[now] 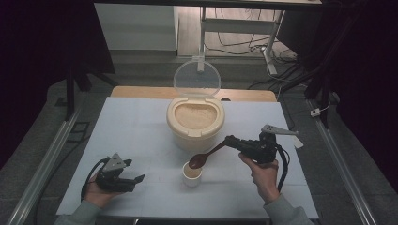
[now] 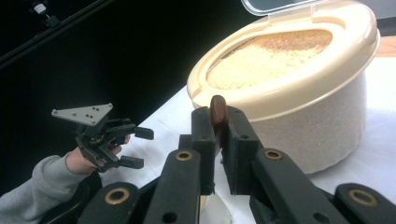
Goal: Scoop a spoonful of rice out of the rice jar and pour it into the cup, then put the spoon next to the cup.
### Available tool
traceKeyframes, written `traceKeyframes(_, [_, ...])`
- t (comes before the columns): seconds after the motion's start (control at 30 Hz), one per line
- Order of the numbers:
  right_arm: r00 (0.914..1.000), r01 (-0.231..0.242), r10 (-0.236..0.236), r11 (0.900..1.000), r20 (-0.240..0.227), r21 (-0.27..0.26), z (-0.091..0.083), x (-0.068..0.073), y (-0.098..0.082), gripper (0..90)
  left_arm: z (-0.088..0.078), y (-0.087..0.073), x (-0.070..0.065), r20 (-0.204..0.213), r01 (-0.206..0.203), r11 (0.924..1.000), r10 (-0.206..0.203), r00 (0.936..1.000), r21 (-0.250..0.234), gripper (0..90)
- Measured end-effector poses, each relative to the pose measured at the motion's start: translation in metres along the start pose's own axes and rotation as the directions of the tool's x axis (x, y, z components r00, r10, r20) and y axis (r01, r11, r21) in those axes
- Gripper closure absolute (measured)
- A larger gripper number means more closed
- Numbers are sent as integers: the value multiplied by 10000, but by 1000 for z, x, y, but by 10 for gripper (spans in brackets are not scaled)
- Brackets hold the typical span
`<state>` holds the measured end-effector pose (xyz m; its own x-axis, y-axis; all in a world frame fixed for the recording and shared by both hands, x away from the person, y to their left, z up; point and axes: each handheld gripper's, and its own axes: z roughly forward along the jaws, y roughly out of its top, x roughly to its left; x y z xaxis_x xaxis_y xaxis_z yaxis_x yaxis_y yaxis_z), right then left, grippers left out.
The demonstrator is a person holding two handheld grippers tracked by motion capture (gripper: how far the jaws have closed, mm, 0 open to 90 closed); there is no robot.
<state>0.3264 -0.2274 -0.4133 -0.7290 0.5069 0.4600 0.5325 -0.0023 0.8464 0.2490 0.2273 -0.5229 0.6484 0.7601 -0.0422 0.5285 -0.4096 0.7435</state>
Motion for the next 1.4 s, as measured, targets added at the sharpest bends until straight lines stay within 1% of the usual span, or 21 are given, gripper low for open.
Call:
traceKeyframes(0.33, [9998, -198, 195, 9995, -108, -233, -8, -4, 3, 835, 0, 0, 0, -7, 25, 10000, -25, 10000, -7, 215])
traceKeyframes(0.57, [9997, -204, 198, 9991, -160, -381, -14, -6, 5, 835, -1, -1, 0, -22, 20, 10000, -20, 10000, -19, 216])
traceKeyframes(0.77, [9999, -149, 145, 9988, -87, -465, -29, -7, 13, 835, 1, 0, 0, 5, 6, 10000, -6, 10000, 17, 215])
traceKeyframes(0.83, [9998, -154, 158, 9982, 77, -579, -36, -9, 16, 835, 1, 0, 0, 9, -3, 10000, 3, 10000, 12, 215])
traceKeyframes(0.97, [9994, -110, 129, 9981, 311, -598, -48, -13, 19, 835, 0, 0, 0, 1, -9, 10000, 9, 10000, 5, 215])
traceKeyframes(1.07, [9992, -149, 160, 9994, 362, -298, -53, -18, 19, 835, 1, 1, 0, 6, -4, 10000, 4, 10000, 7, 215])
traceKeyframes(1.17, [9991, -196, 185, 9994, 392, 286, -55, -22, 18, 835, 1, 1, 0, 9, -9, 10000, 9, 10000, 19, 215])
traceKeyframes(1.23, [9992, -286, 268, 9975, 285, 651, -54, -25, 16, 835, 1, 1, 0, 5, -11, 10000, 11, 10000, 14, 215])
traceKeyframes(1.27, [9992, -359, 340, 9952, 219, 915, -53, -26, 15, 835, 1, 2, 0, 5, -14, 10000, 14, 10000, 13, 215])
traceKeyframes(1.33, [9993, -349, 332, 9897, 144, 1390, -49, -27, 11, 835, 2, 2, 0, 2, -31, 10000, 31, 10000, 33, 215])
traceKeyframes(1.4, [9994, -339, 341, 9810, 20, 1911, -44, -26, 8, 835, 2, 2, 0, 10, -44, 10000, 44, 10000, 55, 215])
